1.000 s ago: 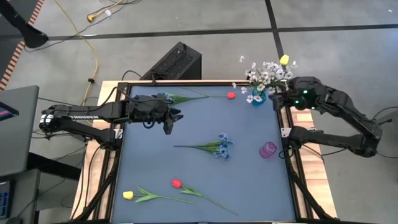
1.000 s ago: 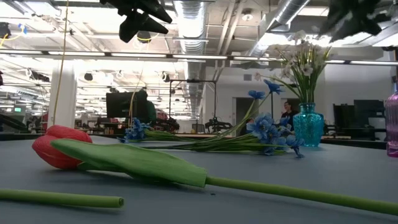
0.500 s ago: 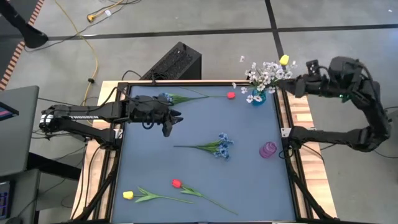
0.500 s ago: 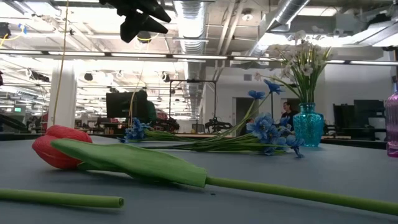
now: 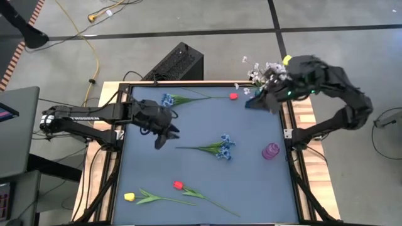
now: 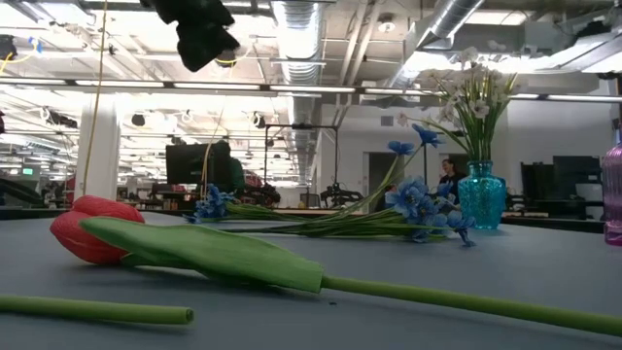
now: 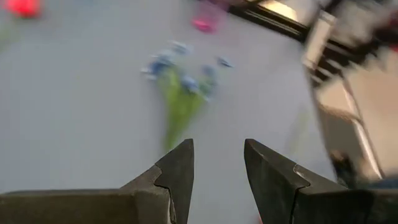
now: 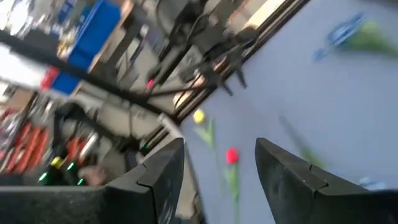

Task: Sort flowers into vase by color
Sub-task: Put the yellow flower into the blue vase

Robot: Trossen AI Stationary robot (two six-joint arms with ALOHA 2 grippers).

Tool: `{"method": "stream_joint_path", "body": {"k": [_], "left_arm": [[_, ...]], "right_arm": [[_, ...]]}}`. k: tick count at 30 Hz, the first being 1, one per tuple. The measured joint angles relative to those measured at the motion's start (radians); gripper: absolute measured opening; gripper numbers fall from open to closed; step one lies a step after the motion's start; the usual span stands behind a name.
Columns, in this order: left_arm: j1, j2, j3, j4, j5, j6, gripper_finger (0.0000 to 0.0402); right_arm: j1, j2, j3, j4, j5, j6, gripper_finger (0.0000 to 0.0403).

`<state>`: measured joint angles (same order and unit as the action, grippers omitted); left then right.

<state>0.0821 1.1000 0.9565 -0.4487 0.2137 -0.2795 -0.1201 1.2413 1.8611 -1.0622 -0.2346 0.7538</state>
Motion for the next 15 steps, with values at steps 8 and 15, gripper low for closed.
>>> {"method": "stream_joint_path", "body": {"k": [8,15], "left_arm": [[-0.148,0.0,0.0,-0.01,0.123,0.095,0.013],[-0.299,0.0,0.013,-0.009,0.055,-0.111,0.013]], "right_arm": [[0.304,0.102,0.008,-0.001,0.144,0.116,0.0223],[0.488,0.196,0.008,-0.009,0.31,0.034,0.0223]]}}
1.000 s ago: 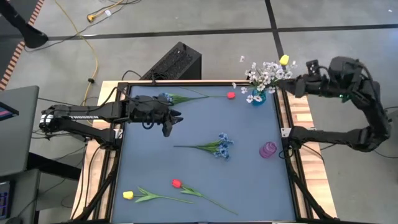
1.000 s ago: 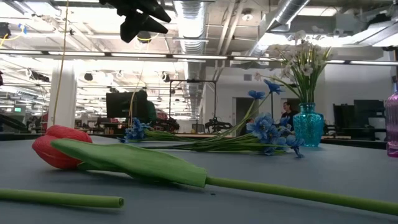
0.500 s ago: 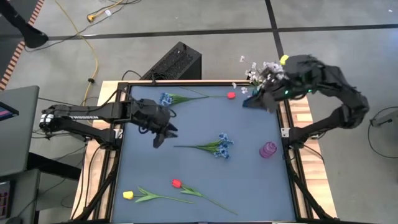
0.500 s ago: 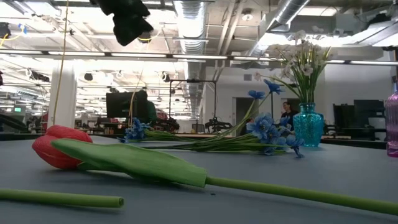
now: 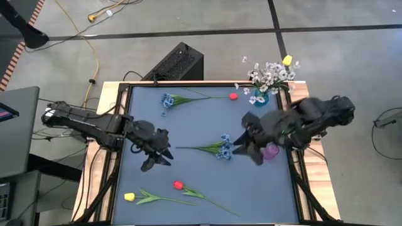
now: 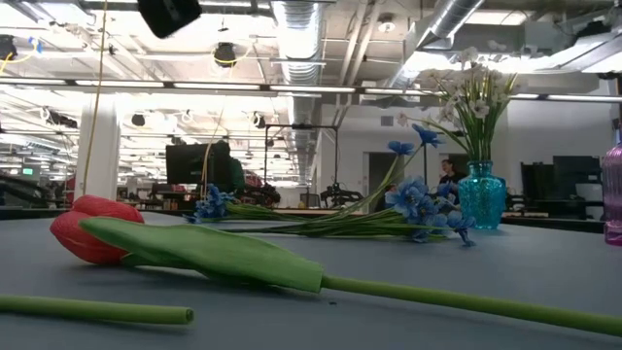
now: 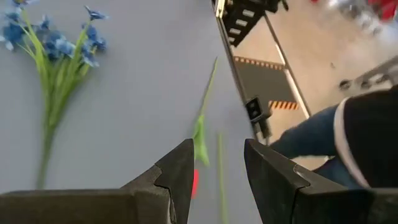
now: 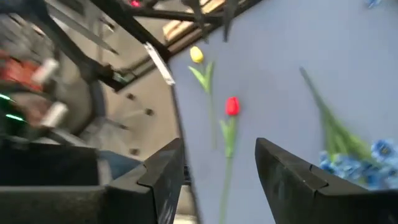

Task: Sort flowers into vase by color
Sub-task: Put the yellow flower into the blue vase

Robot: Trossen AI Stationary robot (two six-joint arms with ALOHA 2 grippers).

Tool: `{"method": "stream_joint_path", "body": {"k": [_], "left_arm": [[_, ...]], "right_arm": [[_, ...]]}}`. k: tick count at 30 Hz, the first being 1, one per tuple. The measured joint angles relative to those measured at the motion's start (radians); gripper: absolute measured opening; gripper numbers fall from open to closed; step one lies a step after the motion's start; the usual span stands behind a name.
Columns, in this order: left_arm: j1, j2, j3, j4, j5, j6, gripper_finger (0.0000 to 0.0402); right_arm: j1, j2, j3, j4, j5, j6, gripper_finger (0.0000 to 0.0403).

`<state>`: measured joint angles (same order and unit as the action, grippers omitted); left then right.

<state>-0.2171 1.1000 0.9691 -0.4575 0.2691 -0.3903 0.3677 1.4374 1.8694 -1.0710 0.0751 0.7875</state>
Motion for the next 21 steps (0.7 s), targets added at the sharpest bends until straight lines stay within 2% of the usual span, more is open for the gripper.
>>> {"method": "stream_joint_path", "body": {"k": [3,8,12,17,21], "left_arm": [[-0.086,0.0,0.01,0.003,-0.085,-0.117,0.013],[-0.241,0.0,0.01,0.005,-0.198,-0.319,0.013],[-0.385,0.003,0.011,0.017,-0.295,-0.467,0.013],[-0.558,0.066,0.011,0.058,-0.407,-0.513,0.013],[-0.624,0.164,0.012,0.077,-0.462,-0.499,0.013]], "right_arm": [[0.057,0.052,0.0,0.0,0.071,-0.055,0.0223],[0.118,0.138,0.0,0.012,0.09,-0.172,0.0223],[0.152,0.198,0.0,0.044,0.149,-0.217,0.0223],[0.176,0.282,0.0,0.159,0.185,-0.22,0.0223],[0.194,0.353,0.0,0.247,0.183,-0.203,0.0223]]}}
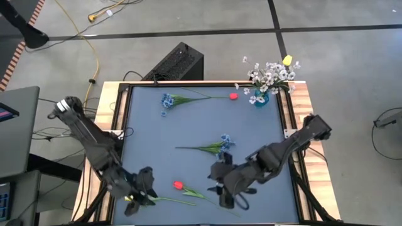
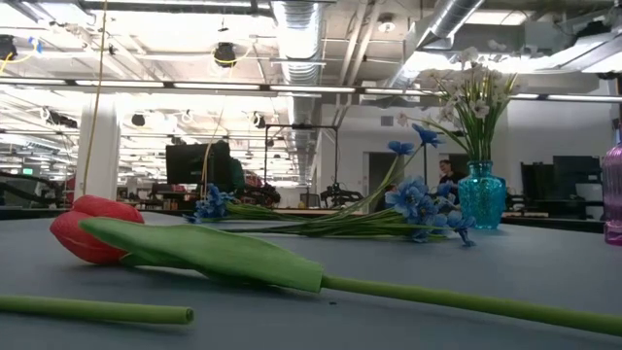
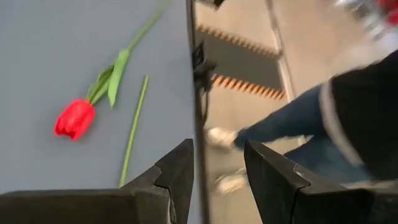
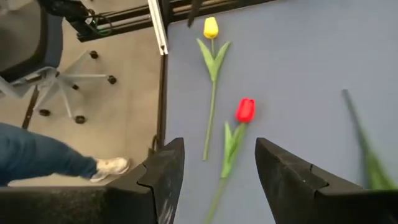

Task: Sort flowers into vase by color
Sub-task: Put the yellow flower into the blue vase

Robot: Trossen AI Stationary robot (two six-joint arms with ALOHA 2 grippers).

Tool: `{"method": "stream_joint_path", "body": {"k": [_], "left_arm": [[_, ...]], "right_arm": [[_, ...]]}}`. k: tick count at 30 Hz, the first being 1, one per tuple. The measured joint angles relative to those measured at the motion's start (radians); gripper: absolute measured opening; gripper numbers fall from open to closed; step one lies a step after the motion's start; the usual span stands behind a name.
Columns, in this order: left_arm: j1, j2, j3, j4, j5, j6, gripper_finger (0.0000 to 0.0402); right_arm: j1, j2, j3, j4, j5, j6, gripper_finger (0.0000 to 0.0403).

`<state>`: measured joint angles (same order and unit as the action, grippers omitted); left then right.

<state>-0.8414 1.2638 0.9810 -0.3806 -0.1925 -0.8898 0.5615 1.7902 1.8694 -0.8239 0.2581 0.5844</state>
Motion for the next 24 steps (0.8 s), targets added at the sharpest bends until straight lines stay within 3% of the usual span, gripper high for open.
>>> {"method": "stream_joint_path", "body": {"k": [13,24], "left_arm": [[-0.006,0.359,0.0,0.009,0.004,0.153,0.013],[-0.006,0.534,0.001,0.032,-0.063,0.162,0.013]], "right_arm": [[0.008,0.172,0.0,0.131,0.006,0.204,0.0223],[0.013,0.212,-0.001,0.214,0.004,0.264,0.0223]]}}
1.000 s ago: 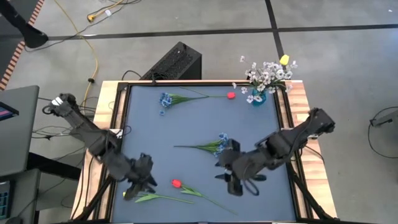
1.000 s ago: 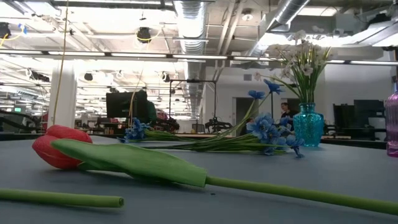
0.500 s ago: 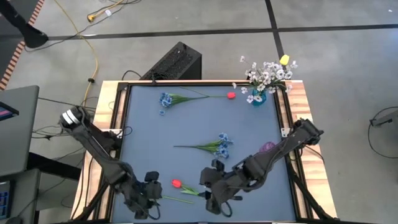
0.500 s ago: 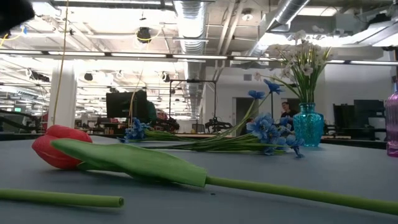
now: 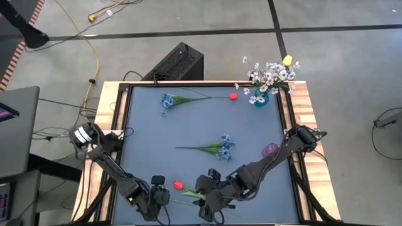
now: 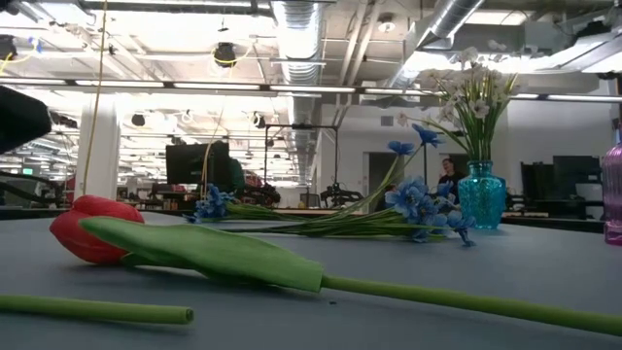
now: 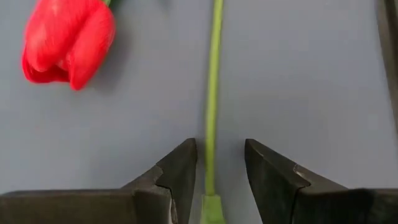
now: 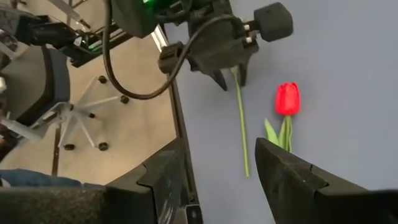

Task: Sort flowers into vase by color
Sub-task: Put the yellow flower into the blue vase

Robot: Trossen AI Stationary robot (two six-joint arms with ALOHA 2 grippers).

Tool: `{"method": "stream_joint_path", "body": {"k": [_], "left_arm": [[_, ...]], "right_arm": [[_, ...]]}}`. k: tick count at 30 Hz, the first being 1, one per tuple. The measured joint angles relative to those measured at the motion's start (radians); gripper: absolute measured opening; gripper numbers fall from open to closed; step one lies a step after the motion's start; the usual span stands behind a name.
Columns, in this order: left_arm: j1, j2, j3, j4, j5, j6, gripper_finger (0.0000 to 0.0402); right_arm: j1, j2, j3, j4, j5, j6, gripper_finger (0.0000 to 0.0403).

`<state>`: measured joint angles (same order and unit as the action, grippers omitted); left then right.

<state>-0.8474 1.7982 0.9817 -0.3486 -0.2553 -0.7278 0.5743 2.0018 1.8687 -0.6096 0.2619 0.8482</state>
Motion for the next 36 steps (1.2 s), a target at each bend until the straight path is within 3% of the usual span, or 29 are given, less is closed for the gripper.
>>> {"method": "stream_joint_path", "body": {"k": [7,13,17,24,28,36], "left_arm": [[-0.01,0.029,0.003,-0.001,-0.031,-0.01,0.0118],[-0.025,0.029,0.003,-0.001,-0.033,-0.03,0.0019],[-0.022,0.033,0.041,-0.063,-0.025,-0.079,0.0004],[0.034,0.036,0.219,-0.247,-0.016,0.07,0.0],[0.079,0.036,0.351,-0.423,-0.007,0.054,0.0],[0.154,-0.039,0.59,-0.61,0.025,0.076,0.0]], "right_arm": [[0.001,-0.001,0.0,0.028,0.0,-0.003,0.0223],[0.007,-0.001,0.0,0.018,-0.039,-0.004,0.0223],[0.009,-0.001,0.0,0.014,-0.127,0.044,0.0223],[0.008,-0.01,0.0,0.015,-0.192,0.043,0.0223],[0.01,-0.037,0.0,0.011,-0.214,-0.039,0.0223],[0.001,-0.122,0.0,-0.114,-0.237,-0.128,0.0223]]}}
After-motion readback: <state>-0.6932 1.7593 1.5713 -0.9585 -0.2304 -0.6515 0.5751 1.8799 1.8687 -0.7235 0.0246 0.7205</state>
